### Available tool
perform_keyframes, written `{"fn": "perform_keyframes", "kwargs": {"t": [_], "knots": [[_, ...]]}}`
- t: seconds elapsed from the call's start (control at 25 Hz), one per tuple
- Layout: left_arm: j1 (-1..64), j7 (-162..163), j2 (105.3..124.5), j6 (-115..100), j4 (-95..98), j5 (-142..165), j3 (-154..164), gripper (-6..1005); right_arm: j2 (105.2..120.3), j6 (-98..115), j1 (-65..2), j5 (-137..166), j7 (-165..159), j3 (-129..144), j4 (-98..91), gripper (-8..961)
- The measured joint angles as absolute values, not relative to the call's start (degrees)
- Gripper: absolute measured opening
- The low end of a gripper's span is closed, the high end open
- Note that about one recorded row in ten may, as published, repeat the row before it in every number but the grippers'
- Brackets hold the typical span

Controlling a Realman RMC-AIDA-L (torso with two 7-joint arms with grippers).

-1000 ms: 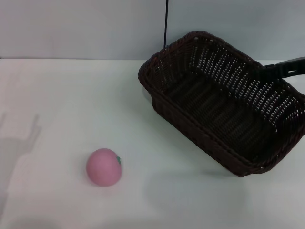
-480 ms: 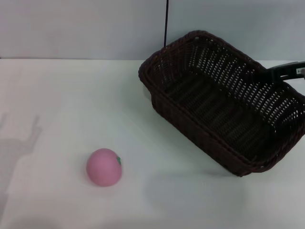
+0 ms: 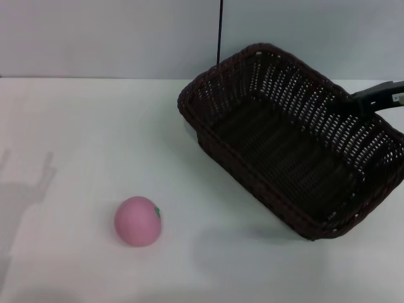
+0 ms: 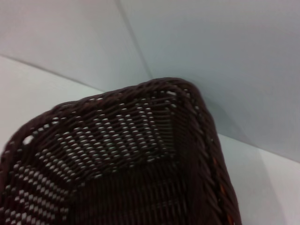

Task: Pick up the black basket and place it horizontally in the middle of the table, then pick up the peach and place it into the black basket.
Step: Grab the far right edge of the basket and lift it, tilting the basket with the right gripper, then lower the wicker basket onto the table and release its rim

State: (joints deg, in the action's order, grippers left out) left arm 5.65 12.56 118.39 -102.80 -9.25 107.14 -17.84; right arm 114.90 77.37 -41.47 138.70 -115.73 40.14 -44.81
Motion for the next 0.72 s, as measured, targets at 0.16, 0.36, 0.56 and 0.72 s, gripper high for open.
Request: {"fn": "perform_keyframes", "kwargs": {"t": [0.16, 0.36, 0.56, 0.72], "knots": [[5.44, 12.63, 118.39, -103.42, -9.2, 107.14, -17.91, 773, 115.25, 86.65, -40.5, 138.25, -114.28, 40.52, -53.21, 213], [5.22, 12.65, 118.38, -103.64, -9.12, 107.14, -17.86, 770, 114.23, 95.16, -40.86, 138.17, -108.63, 43.18, -57.85, 181], [4.48, 12.66, 118.38, -104.4, -9.04, 107.14, -17.84, 767, 114.0, 98.2, -40.57, 138.72, -102.03, 46.11, -61.49, 181], [3.6, 12.64, 118.39, -104.77, -9.13, 107.14, -17.84, 765, 114.75, 98.07, -40.27, 138.44, -94.7, 46.92, -63.12, 181]]}}
